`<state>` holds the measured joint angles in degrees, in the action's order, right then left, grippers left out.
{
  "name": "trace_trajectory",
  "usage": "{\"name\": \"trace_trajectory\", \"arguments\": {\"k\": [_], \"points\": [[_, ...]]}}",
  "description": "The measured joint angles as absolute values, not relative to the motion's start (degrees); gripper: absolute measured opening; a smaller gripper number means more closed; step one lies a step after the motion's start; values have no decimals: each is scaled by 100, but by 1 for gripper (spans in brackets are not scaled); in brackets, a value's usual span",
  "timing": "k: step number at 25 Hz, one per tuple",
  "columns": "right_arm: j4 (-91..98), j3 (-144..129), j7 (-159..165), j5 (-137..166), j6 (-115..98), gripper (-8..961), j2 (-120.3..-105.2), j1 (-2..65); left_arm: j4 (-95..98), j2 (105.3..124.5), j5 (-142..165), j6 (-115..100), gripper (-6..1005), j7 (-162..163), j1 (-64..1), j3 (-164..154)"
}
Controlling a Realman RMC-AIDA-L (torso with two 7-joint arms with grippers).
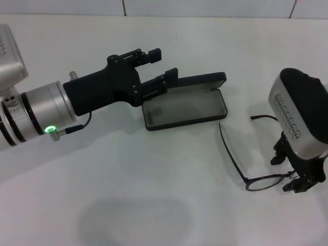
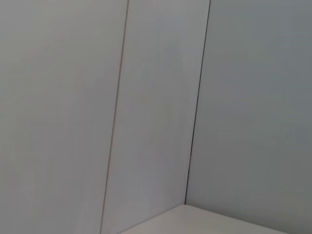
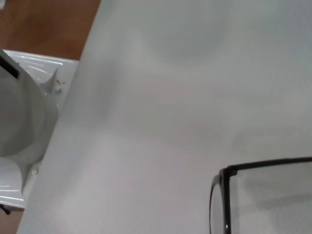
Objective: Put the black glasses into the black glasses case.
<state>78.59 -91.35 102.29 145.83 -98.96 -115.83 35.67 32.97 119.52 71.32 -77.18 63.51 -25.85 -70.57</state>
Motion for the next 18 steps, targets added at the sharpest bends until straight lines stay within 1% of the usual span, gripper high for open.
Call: {"name": "trace_trajectory", "arguments": {"k": [2,7,13,18], "points": [[7824,-9210,10285,14594,-9840,719,-11584,3582,3297,11957,7132,-7721,626,6335,-2585,-7057],[7687,-9333,10270,14600,-9682,485,-11584,3587,3296,11962,7143,-7749,626,6322,-2608,-7060],[7515,-9442,10272,14599,-9630,392,-11587,3595,3295,11962,7140,-7752,626,6341,-2624,-7079],[7513,-9375,10296,14566,-9639,236,-11590,3577,3295,11956,7128,-7795,627,6471,-2631,-7064]]}}
